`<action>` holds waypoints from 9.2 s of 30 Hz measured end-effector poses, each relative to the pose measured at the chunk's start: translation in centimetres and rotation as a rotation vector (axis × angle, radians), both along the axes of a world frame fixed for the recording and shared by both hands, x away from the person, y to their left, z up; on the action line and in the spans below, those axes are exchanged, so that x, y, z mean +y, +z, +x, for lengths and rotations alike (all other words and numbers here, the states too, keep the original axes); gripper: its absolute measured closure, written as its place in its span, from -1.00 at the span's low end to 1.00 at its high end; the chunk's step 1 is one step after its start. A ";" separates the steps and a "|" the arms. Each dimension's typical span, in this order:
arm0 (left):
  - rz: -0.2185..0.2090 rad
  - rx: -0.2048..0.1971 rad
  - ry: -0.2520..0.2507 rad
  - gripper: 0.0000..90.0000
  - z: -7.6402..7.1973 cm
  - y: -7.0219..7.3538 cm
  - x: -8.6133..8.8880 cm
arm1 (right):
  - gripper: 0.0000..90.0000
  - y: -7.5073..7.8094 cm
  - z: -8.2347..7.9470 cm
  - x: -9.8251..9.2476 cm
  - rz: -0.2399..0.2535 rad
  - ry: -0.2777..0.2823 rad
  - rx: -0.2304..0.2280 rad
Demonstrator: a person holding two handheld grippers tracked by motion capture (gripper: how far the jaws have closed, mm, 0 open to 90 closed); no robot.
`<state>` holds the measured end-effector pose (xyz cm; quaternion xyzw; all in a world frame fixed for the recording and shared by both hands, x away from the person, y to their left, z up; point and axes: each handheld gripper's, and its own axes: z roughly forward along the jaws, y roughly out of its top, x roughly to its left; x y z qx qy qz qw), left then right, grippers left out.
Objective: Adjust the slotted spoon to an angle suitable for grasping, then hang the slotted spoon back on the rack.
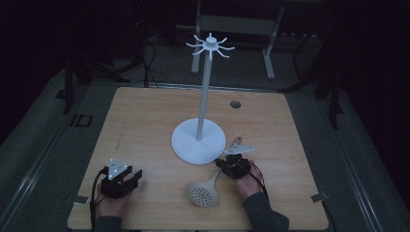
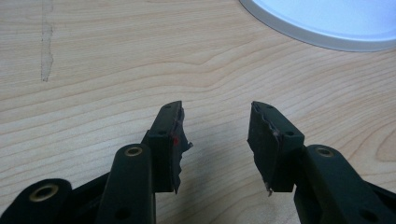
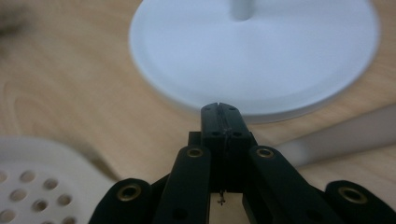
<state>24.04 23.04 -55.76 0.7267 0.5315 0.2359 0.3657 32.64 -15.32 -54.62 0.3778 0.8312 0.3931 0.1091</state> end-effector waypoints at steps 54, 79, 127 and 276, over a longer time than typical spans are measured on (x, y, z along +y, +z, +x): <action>-0.001 0.014 0.015 0.23 0.0 -0.3 0.1 | 0.94 0.3 -3.9 -10.4 -0.167 -0.010 0.172; -0.012 0.007 0.027 0.23 -0.1 -0.2 0.3 | 0.51 1.5 3.7 -8.1 -0.324 -0.279 0.270; -0.005 -0.001 0.049 0.23 0.0 -0.2 0.5 | 0.63 3.7 3.1 -4.6 -0.237 -0.264 0.205; -0.020 -0.024 0.112 0.20 -0.3 0.1 1.3 | 0.64 19.9 1.0 -1.1 0.272 -0.104 -0.542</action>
